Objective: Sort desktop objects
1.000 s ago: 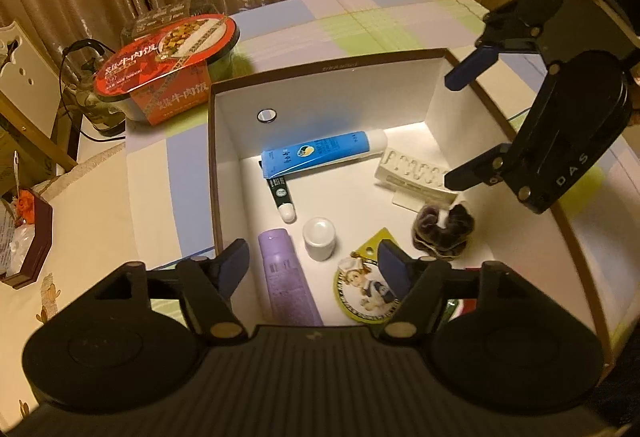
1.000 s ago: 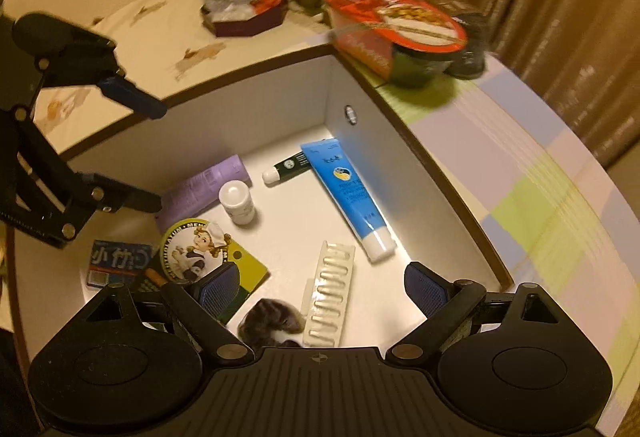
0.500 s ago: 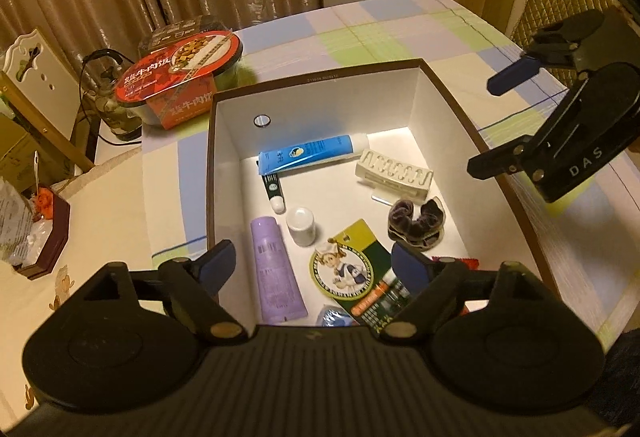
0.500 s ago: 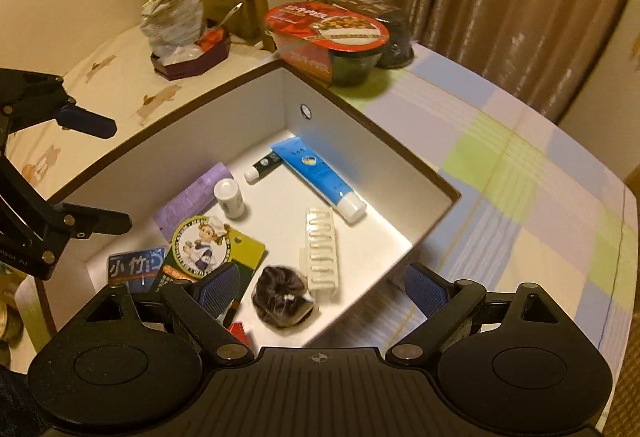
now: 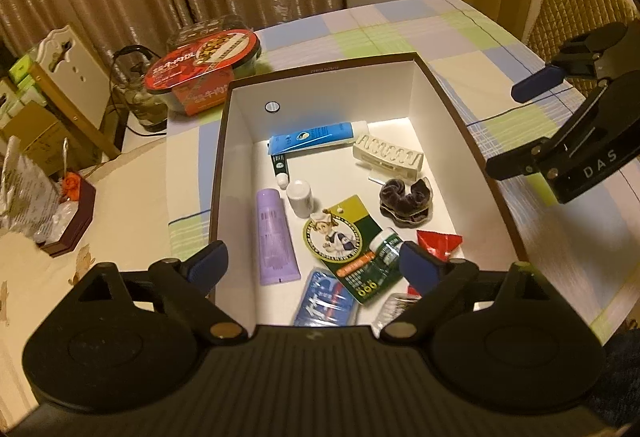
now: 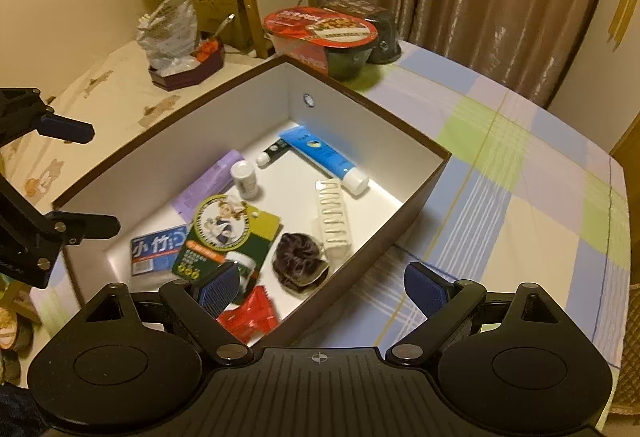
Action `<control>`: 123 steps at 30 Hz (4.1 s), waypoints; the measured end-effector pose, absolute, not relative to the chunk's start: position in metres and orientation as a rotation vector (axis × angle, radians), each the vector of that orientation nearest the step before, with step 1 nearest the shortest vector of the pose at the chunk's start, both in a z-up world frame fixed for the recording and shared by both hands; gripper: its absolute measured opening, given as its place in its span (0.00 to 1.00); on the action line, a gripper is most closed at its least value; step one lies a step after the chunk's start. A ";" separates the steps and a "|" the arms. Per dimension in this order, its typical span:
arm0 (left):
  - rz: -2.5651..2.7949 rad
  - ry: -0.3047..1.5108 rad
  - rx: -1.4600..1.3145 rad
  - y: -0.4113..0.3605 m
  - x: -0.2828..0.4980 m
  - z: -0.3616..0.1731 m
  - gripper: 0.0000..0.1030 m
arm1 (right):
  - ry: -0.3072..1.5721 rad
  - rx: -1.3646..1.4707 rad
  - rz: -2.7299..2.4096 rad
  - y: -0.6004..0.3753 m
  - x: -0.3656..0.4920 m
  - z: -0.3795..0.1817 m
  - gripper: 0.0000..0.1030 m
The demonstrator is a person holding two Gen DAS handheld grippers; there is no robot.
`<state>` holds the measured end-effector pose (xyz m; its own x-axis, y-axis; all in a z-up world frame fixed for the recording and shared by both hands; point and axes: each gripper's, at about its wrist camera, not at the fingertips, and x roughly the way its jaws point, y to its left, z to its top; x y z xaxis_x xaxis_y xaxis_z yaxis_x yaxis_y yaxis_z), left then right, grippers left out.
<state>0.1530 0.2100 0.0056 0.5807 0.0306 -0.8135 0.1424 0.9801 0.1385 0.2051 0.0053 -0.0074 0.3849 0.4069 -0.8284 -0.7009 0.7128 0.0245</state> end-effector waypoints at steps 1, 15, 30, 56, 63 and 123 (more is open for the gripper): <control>-0.059 0.950 0.193 0.208 0.150 0.007 0.88 | 0.931 -0.355 0.730 0.002 0.202 -0.006 0.89; 0.060 0.935 0.154 0.167 0.110 0.017 0.90 | 0.913 -0.380 0.848 -0.026 0.171 -0.003 0.89; 0.161 0.959 0.102 0.133 0.064 0.015 0.90 | 0.915 -0.392 0.919 -0.051 0.138 -0.009 0.89; 0.255 0.928 0.028 0.079 0.017 0.012 0.91 | 0.905 -0.354 0.911 -0.101 0.102 -0.014 0.89; 0.291 0.933 0.001 0.072 0.002 0.008 0.91 | 0.922 -0.348 0.922 -0.107 0.095 -0.021 0.89; 0.429 0.905 -0.056 0.048 -0.020 -0.010 0.91 | 0.933 -0.302 0.943 -0.118 0.094 -0.035 0.89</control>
<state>-0.0198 0.0482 -0.0102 0.5392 0.3368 -0.7719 -0.3836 0.9142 0.1309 0.0936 -0.1178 -0.0348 0.2480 0.5577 -0.7921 -0.7983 0.5809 0.1591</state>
